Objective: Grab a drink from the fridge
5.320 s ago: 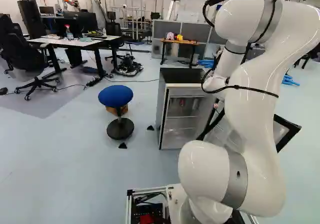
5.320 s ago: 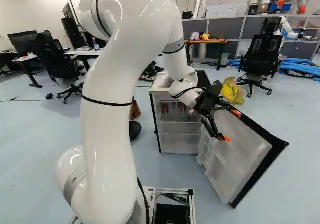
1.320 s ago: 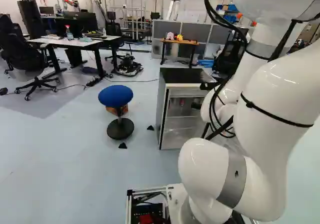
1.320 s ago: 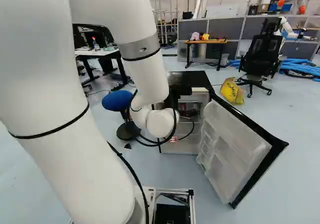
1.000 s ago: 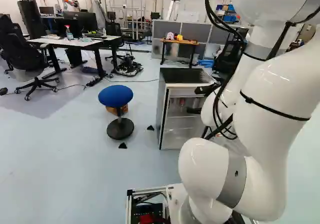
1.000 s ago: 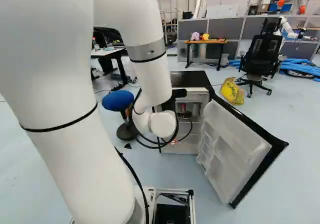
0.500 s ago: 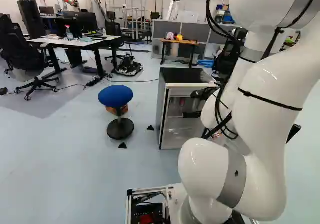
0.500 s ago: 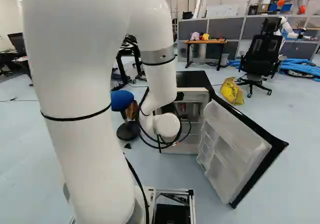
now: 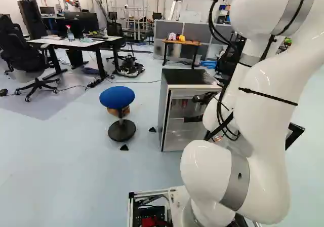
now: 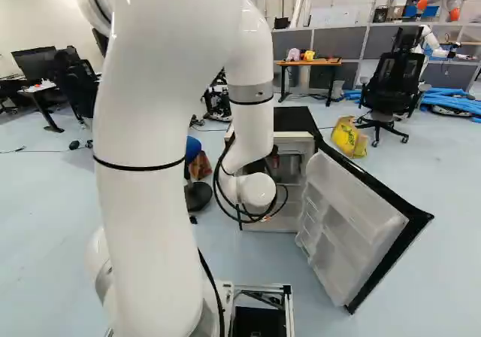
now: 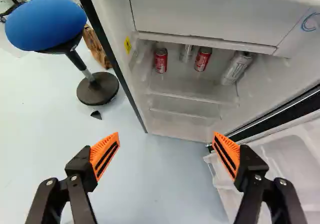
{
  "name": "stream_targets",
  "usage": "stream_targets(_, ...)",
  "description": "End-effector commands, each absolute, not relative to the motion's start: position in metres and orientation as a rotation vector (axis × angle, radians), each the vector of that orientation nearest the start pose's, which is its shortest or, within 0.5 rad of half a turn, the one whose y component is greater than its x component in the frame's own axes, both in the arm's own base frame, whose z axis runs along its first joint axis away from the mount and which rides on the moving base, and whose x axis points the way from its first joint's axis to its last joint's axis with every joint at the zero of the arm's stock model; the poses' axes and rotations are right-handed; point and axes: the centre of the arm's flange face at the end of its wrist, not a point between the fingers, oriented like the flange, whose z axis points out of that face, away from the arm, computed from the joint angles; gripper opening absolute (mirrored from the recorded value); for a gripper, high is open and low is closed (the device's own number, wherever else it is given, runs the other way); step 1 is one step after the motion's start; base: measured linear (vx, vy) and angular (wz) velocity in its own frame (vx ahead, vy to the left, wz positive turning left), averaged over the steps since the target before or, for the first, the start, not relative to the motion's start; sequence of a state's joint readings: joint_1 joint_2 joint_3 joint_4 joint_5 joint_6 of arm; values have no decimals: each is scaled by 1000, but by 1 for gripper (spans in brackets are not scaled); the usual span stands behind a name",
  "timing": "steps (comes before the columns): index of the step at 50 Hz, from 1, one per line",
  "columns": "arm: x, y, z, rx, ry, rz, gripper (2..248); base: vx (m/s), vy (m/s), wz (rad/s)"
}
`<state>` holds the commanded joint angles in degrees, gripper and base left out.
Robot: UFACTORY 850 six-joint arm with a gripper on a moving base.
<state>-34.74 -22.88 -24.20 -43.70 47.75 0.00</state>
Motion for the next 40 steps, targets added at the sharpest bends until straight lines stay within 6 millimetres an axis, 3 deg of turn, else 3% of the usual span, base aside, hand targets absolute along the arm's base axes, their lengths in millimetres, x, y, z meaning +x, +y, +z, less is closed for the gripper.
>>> stream_targets(40,347,-175,201,-2674,-248,-1349,247,0,0,0)
